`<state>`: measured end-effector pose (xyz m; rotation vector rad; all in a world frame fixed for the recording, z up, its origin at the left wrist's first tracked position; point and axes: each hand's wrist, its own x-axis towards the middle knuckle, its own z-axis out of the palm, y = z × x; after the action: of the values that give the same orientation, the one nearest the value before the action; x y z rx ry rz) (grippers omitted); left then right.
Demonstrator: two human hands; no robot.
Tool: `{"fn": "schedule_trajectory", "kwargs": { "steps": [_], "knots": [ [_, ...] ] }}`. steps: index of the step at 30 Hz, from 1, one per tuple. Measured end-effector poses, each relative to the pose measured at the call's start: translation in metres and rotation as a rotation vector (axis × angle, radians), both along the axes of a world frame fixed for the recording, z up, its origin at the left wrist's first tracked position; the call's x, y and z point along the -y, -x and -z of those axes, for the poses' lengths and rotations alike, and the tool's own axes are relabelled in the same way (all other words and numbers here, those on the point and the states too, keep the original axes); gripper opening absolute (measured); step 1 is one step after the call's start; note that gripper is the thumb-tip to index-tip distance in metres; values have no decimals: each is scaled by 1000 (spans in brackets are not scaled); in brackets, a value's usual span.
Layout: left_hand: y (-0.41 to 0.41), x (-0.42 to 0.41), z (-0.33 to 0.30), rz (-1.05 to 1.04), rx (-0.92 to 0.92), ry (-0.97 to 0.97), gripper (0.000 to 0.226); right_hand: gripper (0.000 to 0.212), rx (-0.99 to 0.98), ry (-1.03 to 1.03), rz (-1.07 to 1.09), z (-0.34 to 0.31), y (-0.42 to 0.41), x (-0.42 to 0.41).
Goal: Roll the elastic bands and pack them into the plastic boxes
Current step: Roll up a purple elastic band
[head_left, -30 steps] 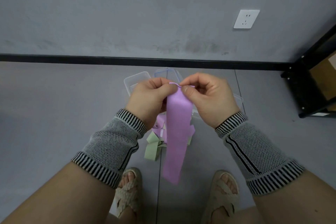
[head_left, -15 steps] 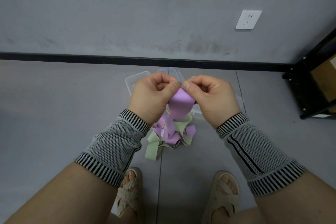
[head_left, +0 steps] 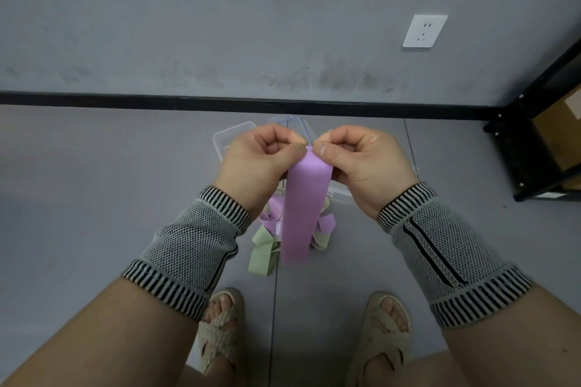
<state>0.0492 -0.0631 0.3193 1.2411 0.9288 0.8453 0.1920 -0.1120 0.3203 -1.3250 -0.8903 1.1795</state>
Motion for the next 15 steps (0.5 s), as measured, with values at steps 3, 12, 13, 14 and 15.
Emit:
{"fn": "schedule_trajectory", "kwargs": {
  "steps": [3,12,13,14,15],
  "knots": [
    [-1,-1,-1,4,1,16,18,16,-95,17,-20,-2,0,-1],
    [-2,1,-3,-19,-4,75,14,17,-31,17,15,2,4,-1],
    [-2,1,-2,-18,-2,91,13,15,-3,6,30,3,5,-2],
    [-2,0,-2,-11,-12,97,13,17,24,-7,43,4,4,-2],
    [-1,0,-2,-1,-33,91,14,21,53,-22,55,5,3,-1]
  ]
}}
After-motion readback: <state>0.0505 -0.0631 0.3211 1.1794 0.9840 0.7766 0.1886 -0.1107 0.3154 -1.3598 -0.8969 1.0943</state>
